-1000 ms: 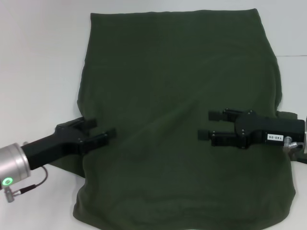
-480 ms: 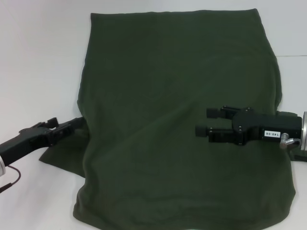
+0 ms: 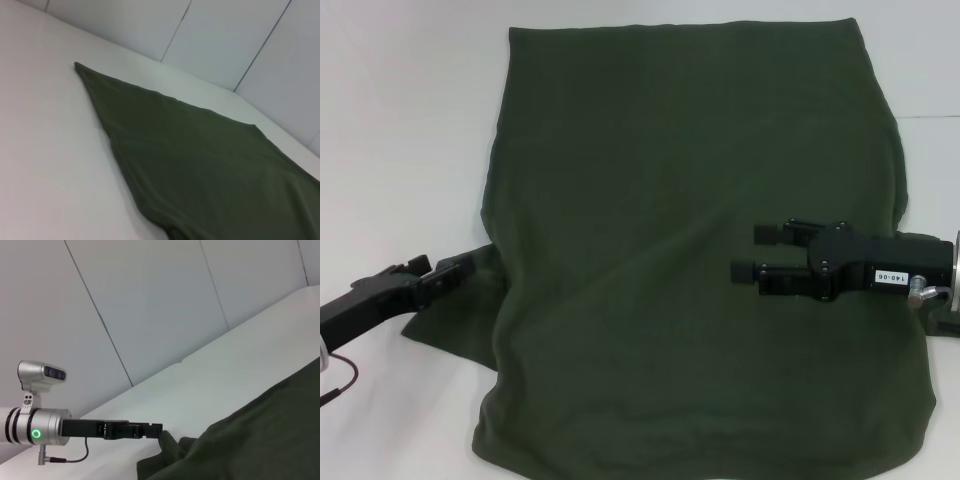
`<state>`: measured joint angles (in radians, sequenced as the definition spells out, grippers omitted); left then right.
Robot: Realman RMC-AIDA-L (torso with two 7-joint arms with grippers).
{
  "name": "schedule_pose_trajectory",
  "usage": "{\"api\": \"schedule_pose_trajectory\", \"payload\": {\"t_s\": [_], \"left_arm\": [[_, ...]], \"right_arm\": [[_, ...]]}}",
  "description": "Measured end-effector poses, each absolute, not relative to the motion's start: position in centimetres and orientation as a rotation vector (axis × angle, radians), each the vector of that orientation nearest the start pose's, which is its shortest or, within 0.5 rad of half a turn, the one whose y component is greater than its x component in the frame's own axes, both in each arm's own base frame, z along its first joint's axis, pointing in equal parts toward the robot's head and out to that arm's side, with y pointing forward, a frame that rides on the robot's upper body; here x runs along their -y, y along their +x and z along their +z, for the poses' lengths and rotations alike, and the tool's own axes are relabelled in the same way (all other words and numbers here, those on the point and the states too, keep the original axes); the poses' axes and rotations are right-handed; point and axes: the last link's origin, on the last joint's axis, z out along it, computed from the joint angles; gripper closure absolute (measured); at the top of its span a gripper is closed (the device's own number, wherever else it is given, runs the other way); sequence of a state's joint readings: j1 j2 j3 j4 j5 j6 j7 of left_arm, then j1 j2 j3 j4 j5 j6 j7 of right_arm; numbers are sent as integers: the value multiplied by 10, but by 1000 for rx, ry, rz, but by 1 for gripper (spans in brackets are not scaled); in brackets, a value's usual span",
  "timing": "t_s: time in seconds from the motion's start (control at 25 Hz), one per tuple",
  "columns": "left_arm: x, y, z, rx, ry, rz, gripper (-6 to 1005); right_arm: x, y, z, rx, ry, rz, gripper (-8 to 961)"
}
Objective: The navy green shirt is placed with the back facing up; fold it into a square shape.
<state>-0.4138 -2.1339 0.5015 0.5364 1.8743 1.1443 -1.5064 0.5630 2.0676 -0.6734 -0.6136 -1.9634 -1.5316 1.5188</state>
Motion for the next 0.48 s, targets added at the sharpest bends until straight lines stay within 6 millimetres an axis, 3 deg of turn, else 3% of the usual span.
{"api": "schedule_pose_trajectory", "payload": {"t_s": [0.48], "left_arm": [[-321, -347, -14, 1233, -2049, -705, 171]], "right_arm": [[-342, 255, 1, -826, -2669, 787, 53]]}}
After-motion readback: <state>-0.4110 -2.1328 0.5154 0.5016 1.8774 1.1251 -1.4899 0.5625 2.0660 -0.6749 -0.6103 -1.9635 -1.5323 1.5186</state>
